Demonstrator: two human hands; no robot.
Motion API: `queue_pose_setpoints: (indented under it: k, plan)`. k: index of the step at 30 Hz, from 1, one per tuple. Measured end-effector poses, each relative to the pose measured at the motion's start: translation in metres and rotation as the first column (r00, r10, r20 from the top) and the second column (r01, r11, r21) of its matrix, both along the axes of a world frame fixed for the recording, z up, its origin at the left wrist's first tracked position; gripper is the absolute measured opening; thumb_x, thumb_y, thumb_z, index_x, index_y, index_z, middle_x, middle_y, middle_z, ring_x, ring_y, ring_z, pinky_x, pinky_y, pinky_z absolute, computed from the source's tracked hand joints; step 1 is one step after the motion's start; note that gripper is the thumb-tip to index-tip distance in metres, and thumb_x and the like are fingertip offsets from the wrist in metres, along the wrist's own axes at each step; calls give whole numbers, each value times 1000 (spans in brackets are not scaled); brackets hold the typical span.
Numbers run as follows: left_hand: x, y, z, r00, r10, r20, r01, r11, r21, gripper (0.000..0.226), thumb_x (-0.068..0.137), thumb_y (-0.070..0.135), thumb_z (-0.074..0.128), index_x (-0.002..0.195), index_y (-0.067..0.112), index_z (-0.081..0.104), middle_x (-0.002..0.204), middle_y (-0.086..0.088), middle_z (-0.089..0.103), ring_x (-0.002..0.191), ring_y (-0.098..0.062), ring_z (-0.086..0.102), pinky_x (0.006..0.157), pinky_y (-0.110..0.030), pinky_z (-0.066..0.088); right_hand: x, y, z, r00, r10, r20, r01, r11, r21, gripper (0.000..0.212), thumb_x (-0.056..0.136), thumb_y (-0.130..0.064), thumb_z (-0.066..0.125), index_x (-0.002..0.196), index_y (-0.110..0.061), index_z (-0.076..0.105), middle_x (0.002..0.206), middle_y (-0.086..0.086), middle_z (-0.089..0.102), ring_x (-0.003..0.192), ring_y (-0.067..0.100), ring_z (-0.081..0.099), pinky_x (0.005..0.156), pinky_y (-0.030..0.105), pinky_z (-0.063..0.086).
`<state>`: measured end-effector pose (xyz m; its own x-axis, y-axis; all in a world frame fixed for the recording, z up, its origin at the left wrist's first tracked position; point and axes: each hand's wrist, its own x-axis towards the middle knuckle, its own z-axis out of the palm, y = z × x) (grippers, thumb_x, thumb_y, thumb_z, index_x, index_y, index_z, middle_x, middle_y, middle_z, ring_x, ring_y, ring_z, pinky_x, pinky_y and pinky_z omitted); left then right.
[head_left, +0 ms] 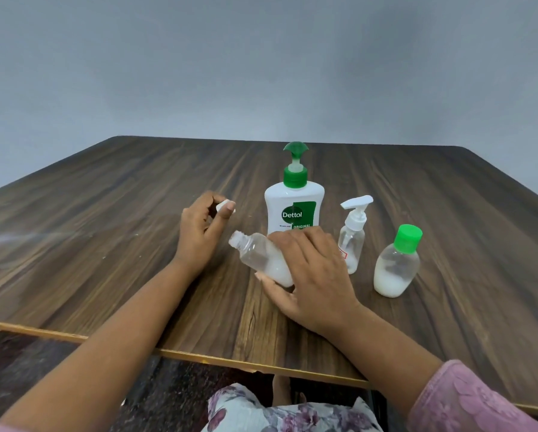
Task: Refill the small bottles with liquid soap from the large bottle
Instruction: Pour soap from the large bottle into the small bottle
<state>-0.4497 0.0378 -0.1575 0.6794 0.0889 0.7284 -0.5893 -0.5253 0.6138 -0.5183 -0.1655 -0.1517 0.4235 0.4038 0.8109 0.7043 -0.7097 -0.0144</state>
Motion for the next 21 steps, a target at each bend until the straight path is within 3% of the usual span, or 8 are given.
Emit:
queue_pose_setpoints:
  k: [3, 7, 10, 13, 15, 18, 21]
  plan:
    - [4, 6, -2, 993, 98, -60, -100, 995, -26, 15, 87, 28, 65, 95, 16, 60, 86, 10, 63, 74, -6, 57, 64, -18, 44, 0, 1, 0, 990, 109, -88, -98, 988, 115, 42, 77, -33, 66, 111, -11, 54, 100, 4, 62, 93, 18, 50, 80, 28, 41]
    - [5, 9, -1, 960, 106, -258, -141, 983, -121, 20, 73, 22, 79, 85, 19, 64, 82, 9, 67, 76, -5, 62, 70, -23, 49, 0, -1, 1, 959, 178, -222, -109, 951, 289, 43, 76, -36, 62, 111, -15, 49, 101, 1, 62, 93, 8, 51, 80, 16, 39]
    - [3, 7, 0, 943, 99, -317, -124, 990, -62, 20, 70, 24, 82, 80, 21, 65, 80, 8, 68, 75, -6, 62, 68, -21, 46, 2, -4, 1, 911, 204, -358, -75, 936, 344, 43, 74, -40, 62, 107, -14, 53, 99, -4, 59, 86, 4, 51, 70, 14, 43]
    - [4, 9, -1, 920, 239, -312, -233, 971, 57, 15, 69, 36, 81, 73, 30, 67, 81, 11, 60, 83, -11, 55, 78, -33, 42, 4, -4, 0, 865, 246, -438, -88, 933, 349, 39, 72, -42, 62, 102, -22, 48, 95, -10, 54, 83, 3, 50, 68, 13, 43]
    - [6, 13, -1, 858, 394, -329, -353, 918, 179, 14, 72, 43, 77, 73, 35, 66, 85, 9, 52, 95, -14, 50, 83, -37, 34, 5, -4, -2, 842, 266, -469, -105, 935, 340, 36, 72, -42, 61, 101, -26, 47, 93, -14, 52, 84, 3, 52, 69, 14, 43]
    - [6, 17, 1, 745, 573, -340, -437, 806, 400, 20, 80, 49, 67, 86, 30, 71, 94, 7, 46, 107, -21, 43, 91, -43, 28, 6, -5, -3, 831, 260, -492, -103, 941, 323, 34, 72, -39, 61, 100, -25, 49, 92, -14, 54, 84, 5, 54, 70, 22, 48]
    - [4, 23, 1, 648, 718, -253, -484, 645, 591, 27, 86, 50, 58, 92, 28, 71, 97, 5, 47, 107, -21, 41, 91, -45, 21, 6, -5, -3, 825, 245, -509, -97, 949, 300, 34, 73, -35, 63, 102, -22, 51, 93, -12, 55, 83, 7, 54, 70, 30, 50]
